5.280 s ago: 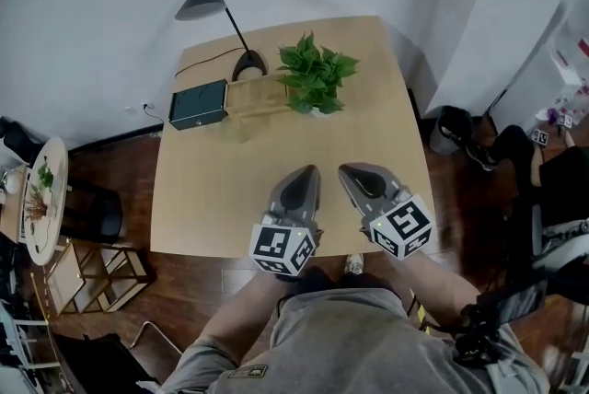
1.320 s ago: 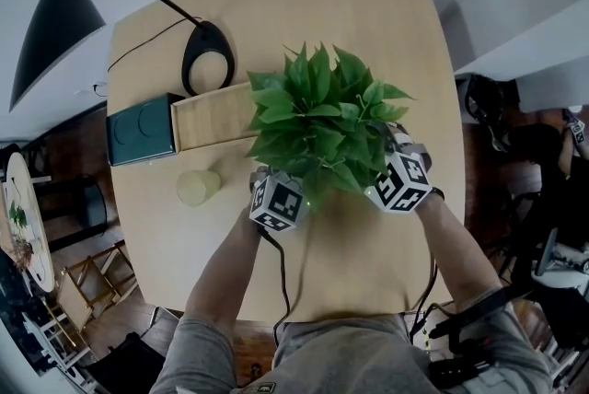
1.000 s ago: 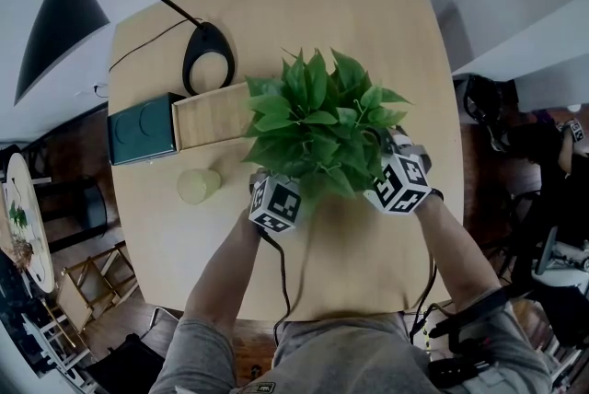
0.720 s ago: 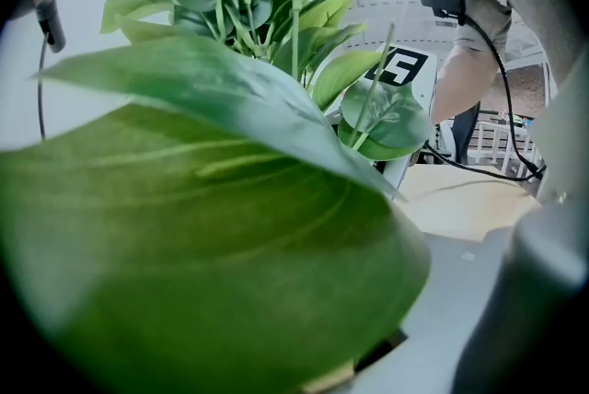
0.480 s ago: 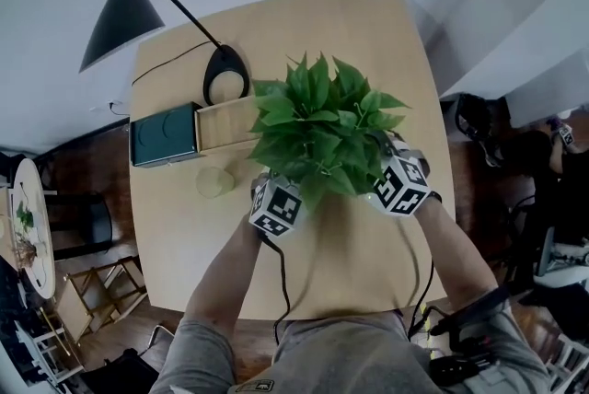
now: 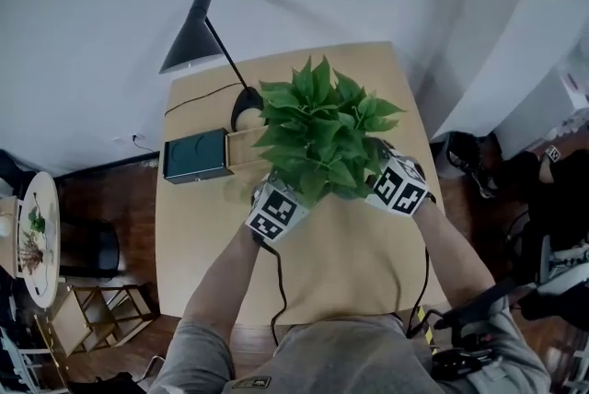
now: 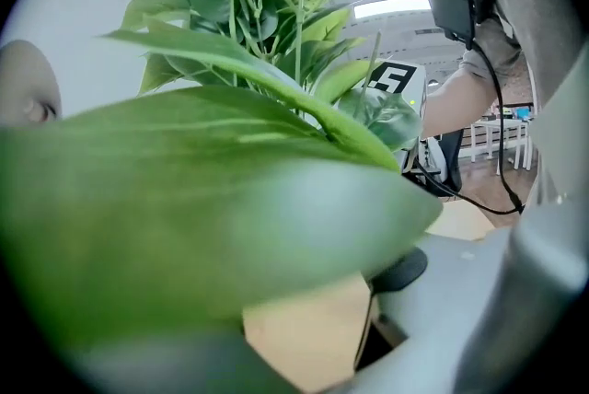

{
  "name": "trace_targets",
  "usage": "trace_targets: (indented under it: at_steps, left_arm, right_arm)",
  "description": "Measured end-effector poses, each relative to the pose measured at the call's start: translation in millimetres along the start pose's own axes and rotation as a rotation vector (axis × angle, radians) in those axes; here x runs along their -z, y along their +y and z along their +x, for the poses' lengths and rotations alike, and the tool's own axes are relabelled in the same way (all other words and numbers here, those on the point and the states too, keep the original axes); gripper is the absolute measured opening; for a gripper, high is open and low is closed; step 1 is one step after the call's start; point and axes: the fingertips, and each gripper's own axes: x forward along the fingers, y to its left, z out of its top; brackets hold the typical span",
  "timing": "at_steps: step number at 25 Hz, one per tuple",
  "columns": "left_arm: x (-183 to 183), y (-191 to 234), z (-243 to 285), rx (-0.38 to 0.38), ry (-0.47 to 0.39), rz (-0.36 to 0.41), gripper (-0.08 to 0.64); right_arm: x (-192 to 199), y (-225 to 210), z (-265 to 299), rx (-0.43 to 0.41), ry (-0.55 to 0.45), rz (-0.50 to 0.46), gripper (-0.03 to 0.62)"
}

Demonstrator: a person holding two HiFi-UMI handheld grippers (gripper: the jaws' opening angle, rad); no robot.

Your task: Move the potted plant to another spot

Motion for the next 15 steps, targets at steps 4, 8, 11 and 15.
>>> trace_targets:
  at_steps: [4, 8, 11, 15]
  left_arm:
    - [-17, -3, -20, -0.015, -0.018, 0.003, 0.364]
    - [-33, -9, -32, -0.035, -0.035, 0.008, 0.364]
    - [-39, -11, -46, -0.045, -0.042, 0.019, 0.364]
    - [-42, -16, -57, -0.049, -0.044, 0.018, 0.364]
  right_arm:
    - [-25, 9, -15, -0.001, -0.023, -0.017, 0.4]
    - [-39, 15, -30, 0.004, -0.04, -0.045, 0.399]
    - [-51, 22, -34, 0.002, -0.053, -0.047, 0.399]
    - [-57, 32, -37, -0.011, -0.061, -0.041, 0.396]
